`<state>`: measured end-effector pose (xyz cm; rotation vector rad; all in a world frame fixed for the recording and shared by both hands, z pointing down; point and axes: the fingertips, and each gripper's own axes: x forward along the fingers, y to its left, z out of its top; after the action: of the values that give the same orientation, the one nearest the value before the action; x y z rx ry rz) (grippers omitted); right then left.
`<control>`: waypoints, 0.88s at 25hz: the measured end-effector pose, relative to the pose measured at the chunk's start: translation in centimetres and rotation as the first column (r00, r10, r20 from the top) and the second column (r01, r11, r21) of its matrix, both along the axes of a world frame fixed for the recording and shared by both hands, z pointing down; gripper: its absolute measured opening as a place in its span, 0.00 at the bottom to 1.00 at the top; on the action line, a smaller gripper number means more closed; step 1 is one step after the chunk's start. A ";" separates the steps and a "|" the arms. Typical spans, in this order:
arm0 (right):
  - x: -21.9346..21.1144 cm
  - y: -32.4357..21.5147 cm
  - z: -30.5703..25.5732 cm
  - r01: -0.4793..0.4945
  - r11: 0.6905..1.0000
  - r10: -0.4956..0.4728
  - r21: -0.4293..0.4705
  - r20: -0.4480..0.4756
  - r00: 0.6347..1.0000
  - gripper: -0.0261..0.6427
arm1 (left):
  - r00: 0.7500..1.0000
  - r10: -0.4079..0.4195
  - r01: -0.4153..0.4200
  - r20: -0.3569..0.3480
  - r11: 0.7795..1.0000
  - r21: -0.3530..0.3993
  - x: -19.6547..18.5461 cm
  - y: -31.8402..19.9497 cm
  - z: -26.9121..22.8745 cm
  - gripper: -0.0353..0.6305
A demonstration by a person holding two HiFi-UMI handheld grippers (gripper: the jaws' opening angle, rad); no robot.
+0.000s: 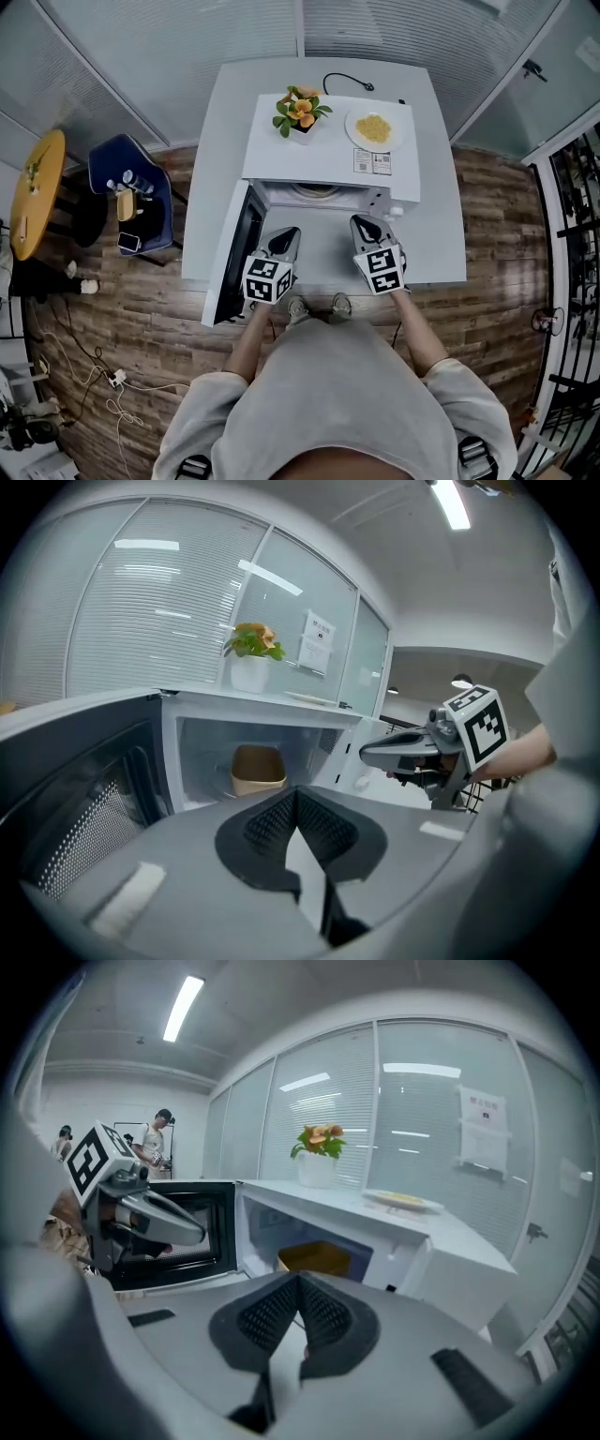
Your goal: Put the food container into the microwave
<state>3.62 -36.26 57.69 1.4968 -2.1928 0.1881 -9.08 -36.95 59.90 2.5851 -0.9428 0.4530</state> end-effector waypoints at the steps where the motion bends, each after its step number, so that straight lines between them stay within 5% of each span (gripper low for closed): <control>1: 0.5 0.3 -0.2 -0.016 1.000 0.016 0.005 0.000 1.000 0.06 | 1.000 0.006 -0.006 0.002 1.000 0.003 0.2 -0.1 -0.1 0.07; 22: 7.6 4.2 -0.9 -0.231 0.973 0.230 0.020 0.027 0.973 0.06 | 0.998 0.066 -0.067 0.009 0.997 0.043 3.2 -0.7 -1.0 0.07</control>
<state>11.20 -32.01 56.75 1.7699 -2.0420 0.2585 -5.91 -37.64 58.85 2.6620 -0.8803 0.4648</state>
